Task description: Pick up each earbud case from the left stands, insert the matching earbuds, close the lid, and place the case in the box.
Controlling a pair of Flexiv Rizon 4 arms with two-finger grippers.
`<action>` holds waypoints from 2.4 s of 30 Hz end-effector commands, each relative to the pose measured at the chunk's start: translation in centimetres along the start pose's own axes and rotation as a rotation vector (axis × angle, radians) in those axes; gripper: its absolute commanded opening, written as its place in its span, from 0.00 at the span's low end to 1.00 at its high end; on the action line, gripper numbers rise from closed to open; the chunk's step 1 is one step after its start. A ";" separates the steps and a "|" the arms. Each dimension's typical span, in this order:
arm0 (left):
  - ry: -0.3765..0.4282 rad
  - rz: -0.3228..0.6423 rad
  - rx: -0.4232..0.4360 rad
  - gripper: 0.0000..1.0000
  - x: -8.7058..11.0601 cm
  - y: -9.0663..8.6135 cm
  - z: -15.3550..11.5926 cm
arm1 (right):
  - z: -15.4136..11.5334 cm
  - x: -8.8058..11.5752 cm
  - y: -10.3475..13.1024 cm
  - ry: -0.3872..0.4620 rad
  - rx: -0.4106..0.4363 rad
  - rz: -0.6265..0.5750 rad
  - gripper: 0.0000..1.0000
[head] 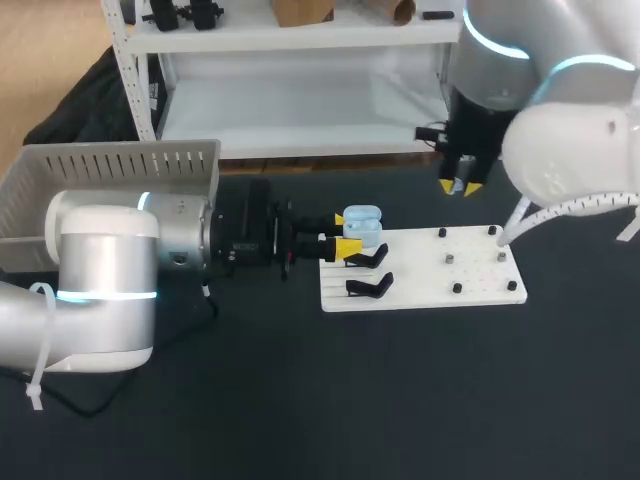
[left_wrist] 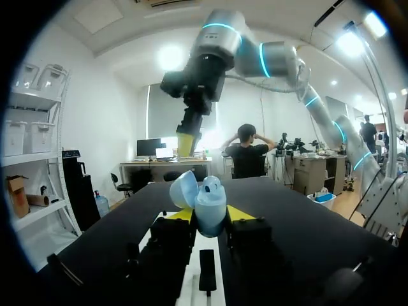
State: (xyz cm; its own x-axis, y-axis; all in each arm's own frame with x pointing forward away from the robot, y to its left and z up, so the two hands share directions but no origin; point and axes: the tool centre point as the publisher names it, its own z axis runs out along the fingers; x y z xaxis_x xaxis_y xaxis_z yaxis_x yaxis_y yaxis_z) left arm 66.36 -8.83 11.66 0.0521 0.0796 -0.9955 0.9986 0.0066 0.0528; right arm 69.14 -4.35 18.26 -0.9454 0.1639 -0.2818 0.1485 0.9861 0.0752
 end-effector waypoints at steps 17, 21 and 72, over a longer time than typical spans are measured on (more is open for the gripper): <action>-0.002 0.002 -0.006 0.00 0.0 -0.2 0.0 | -4.8 3.4 4.2 0.061 -0.007 -0.041 0.00; -0.002 0.002 -0.006 0.00 0.0 -0.2 0.0 | -4.8 3.4 4.2 0.061 -0.007 -0.041 0.00; -0.002 0.002 -0.006 0.00 0.0 -0.2 0.0 | -1.3 7.4 11.5 0.077 0.019 -0.370 0.00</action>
State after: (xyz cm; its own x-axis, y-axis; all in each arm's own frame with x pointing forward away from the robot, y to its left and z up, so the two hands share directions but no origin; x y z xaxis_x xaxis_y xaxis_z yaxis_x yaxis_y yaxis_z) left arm 66.35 -8.84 11.67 0.0521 0.0795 -0.9955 0.9986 0.0065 0.0528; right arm 63.28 8.23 18.35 -0.9544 -0.2056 -0.2166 -0.2018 0.9786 -0.0400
